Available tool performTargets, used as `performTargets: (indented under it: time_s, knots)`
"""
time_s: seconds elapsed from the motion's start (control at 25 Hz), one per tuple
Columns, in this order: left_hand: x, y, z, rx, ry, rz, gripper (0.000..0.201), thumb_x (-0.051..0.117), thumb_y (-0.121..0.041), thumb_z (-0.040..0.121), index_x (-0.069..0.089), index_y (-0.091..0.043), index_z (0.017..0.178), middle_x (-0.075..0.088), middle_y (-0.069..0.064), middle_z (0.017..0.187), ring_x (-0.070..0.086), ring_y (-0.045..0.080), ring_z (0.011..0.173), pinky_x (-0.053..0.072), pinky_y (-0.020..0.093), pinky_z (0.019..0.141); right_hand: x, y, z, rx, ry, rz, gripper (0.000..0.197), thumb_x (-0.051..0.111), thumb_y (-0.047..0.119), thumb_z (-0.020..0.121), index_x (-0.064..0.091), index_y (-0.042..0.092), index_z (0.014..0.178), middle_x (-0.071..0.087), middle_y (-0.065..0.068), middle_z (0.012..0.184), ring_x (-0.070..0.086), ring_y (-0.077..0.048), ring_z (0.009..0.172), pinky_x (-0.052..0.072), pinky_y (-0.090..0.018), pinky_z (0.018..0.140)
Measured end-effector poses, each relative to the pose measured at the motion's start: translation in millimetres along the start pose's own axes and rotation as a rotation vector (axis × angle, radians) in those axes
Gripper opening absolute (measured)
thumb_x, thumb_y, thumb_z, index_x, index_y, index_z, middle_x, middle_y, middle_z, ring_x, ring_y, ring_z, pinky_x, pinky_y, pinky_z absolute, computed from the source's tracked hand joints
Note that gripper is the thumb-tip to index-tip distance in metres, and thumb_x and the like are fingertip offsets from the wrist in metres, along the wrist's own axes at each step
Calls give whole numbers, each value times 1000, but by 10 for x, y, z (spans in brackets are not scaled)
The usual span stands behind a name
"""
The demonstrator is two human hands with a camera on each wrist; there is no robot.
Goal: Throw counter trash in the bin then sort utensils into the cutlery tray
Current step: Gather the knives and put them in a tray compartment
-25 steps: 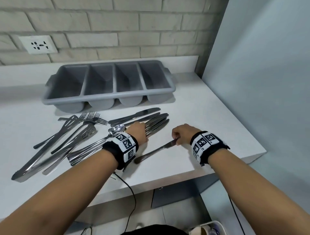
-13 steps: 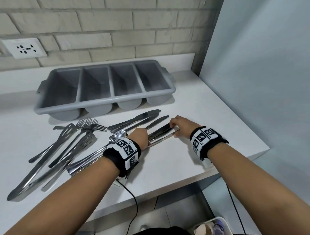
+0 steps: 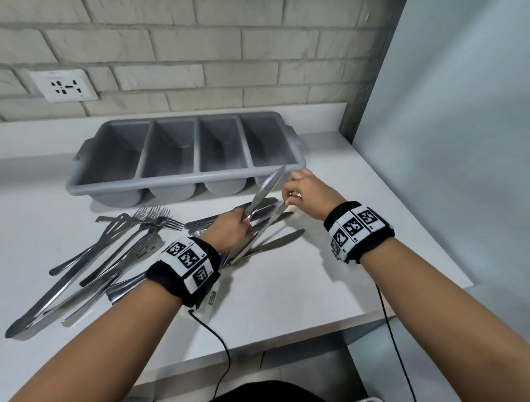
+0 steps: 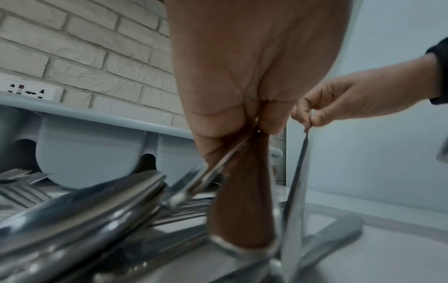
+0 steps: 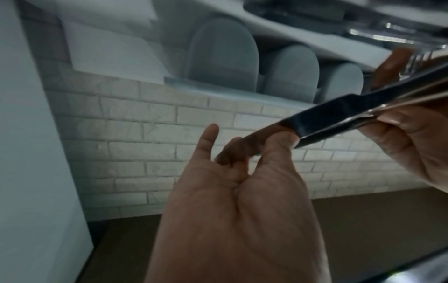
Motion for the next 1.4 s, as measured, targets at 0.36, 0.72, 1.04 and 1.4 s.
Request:
performTargets:
  time_s: [0.36, 0.72, 1.04, 1.4]
  knots:
    - [-20, -191, 75, -42, -7, -845, 27, 31, -10, 99, 42, -16, 75, 41, 1, 63, 39, 12, 44, 36, 25, 46, -542, 262, 250, -141, -281, -24, 38, 65, 22, 81, 59, 13, 117, 46, -11, 127, 37, -24, 126, 34, -37, 109]
    - [32, -576, -64, 29, 232, -1152, 23, 43, -13, 97, 46, -17, 74, 44, -7, 53, 37, 3, 38, 31, 15, 36, -132, 145, 374, 379, -181, 1607, 14, 35, 18, 100, 38, 9, 90, 48, -6, 78, 58, -18, 48, 56, -32, 44]
    - [137, -175, -193, -275, 24, -1019, 36, 44, -46, 93, 45, -21, 67, 33, -10, 42, 24, 5, 30, 19, 9, 36, -32, -65, 240, 266, -72, 1047, 27, 35, 33, 99, 53, 11, 100, 56, 1, 88, 56, -16, 81, 47, -26, 67]
    - [109, 289, -123, -287, -120, -613, 19, 51, -34, 92, 56, -16, 95, 39, -1, 59, 32, 13, 42, 25, 12, 30, 886, -290, -23, 20, 448, -206, 95, 73, 40, 71, 19, 23, 147, 22, 2, 156, 22, -27, 139, 34, -45, 107]
Point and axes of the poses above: each hand's wrist, its own z-axis towards the middle knuckle, its own x-axis out of the palm, y = z × x, the point moved 8 cm from there along z, towards the middle knuckle
